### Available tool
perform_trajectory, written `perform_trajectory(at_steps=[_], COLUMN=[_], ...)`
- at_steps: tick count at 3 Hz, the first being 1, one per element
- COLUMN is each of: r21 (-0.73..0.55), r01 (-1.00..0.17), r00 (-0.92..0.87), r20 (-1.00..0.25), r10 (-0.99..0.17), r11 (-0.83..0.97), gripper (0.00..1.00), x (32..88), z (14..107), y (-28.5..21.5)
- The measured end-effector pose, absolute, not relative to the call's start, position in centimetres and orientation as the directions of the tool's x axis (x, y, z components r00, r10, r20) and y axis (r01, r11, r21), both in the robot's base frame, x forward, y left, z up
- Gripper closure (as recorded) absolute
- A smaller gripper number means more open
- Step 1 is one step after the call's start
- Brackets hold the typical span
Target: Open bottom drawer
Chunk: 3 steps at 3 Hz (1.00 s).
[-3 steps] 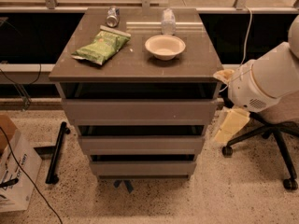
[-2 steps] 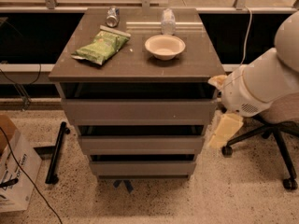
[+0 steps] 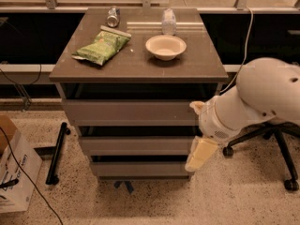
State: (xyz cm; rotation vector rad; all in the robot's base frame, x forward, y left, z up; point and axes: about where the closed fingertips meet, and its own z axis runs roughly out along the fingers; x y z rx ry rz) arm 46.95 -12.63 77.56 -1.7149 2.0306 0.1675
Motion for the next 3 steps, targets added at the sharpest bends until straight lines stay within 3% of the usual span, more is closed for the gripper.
perform_trajectory(at_steps=[3], r21=[-0.018], r01=[-0.961], r00=[-0.220], r20=[-0.551], r10=[-0.805], r11=[0.275], gripper=[0.00], x=[48.0], z=[61.7], y=[-13.1])
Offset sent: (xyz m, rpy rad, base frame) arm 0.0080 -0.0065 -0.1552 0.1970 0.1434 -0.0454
